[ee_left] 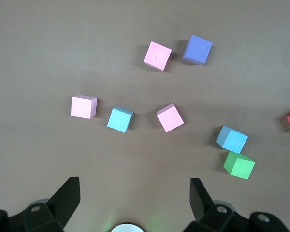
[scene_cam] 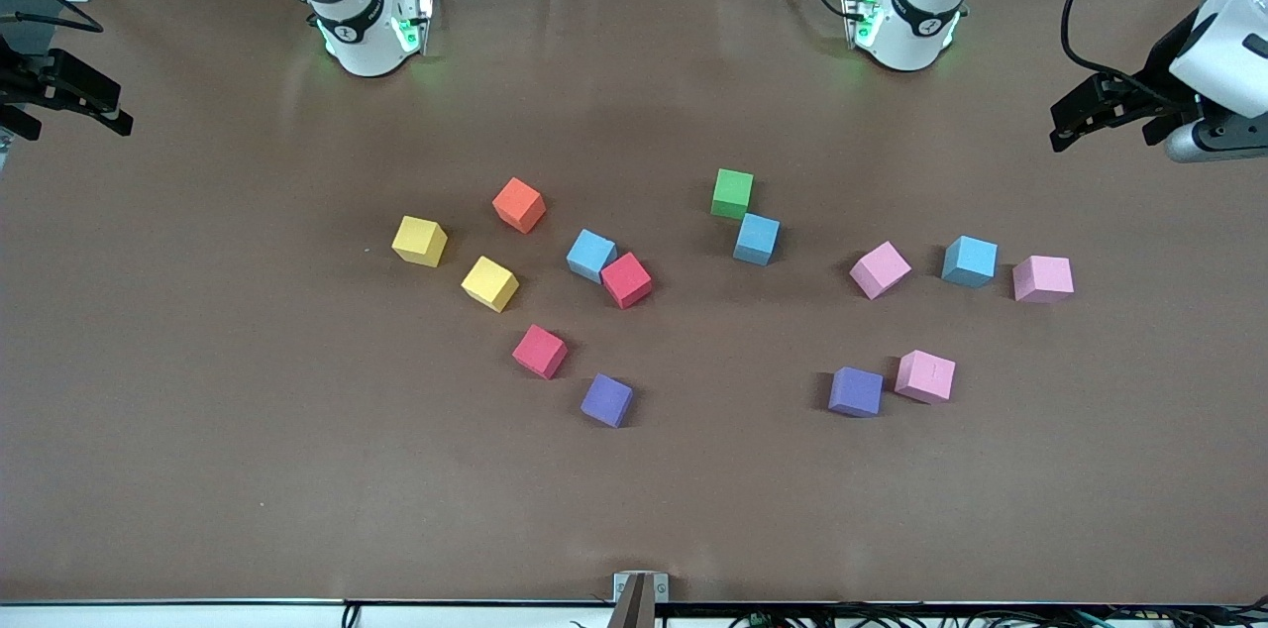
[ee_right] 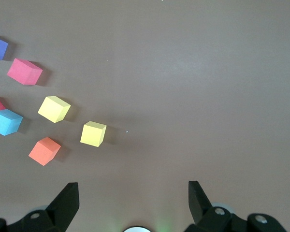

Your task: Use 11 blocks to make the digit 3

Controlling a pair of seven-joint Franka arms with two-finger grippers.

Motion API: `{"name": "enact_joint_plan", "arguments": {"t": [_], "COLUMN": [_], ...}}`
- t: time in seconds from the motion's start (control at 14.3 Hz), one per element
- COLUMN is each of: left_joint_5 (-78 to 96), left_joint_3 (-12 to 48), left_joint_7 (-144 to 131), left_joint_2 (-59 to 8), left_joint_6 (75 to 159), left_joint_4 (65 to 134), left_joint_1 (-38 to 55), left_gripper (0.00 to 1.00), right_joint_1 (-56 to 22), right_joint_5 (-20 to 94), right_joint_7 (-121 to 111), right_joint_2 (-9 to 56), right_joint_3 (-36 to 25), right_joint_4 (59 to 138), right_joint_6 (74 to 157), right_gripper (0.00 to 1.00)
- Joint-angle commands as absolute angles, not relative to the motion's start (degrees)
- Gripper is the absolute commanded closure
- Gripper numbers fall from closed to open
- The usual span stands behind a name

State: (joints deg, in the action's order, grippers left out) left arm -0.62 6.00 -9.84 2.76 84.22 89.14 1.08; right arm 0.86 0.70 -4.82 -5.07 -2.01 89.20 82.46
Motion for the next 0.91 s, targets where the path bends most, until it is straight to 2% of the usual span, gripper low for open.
{"name": "enact_joint_plan", "arguments": {"t": [0.0, 0.21, 0.35, 0.63, 0.84], "left_joint_5": [-0.44, -0.53, -0.44, 0.0, 0.44], "left_joint_3": [6.06, 5.98, 6.15, 8.43, 12.2], "left_joint_7": [-10.11, -9.93, -9.41, -11.59, -19.93], "left_joint_2": [3.43, 3.17, 0.63, -1.93, -3.07], "left_joint_6": [83.85, 83.85, 83.85, 84.63, 91.29], "left_joint_4": [89.03, 88.25, 86.75, 89.29, 94.2], "left_joint_1": [0.79, 0.79, 0.88, 1.93, 2.02], "left_gripper": [0.0, 0.0, 0.0, 0.0, 0.0], "right_joint_1": [0.88, 0.88, 0.97, 0.97, 1.14], "right_joint_5": [-0.61, -0.62, -0.62, -0.62, -0.53], "right_joint_7": [-5.45, -5.45, -5.36, -5.27, -4.48], "right_joint_2": [-5.36, -5.36, -5.36, -5.36, -5.36], "right_joint_3": [-1.76, -1.76, -1.76, -1.76, -1.84], "right_joint_4": [89.56, 89.56, 89.56, 89.21, 88.59], "right_joint_6": [82.88, 82.88, 82.71, 82.0, 82.0], "right_gripper": [0.0, 0.0, 0.0, 0.0, 0.0]}}
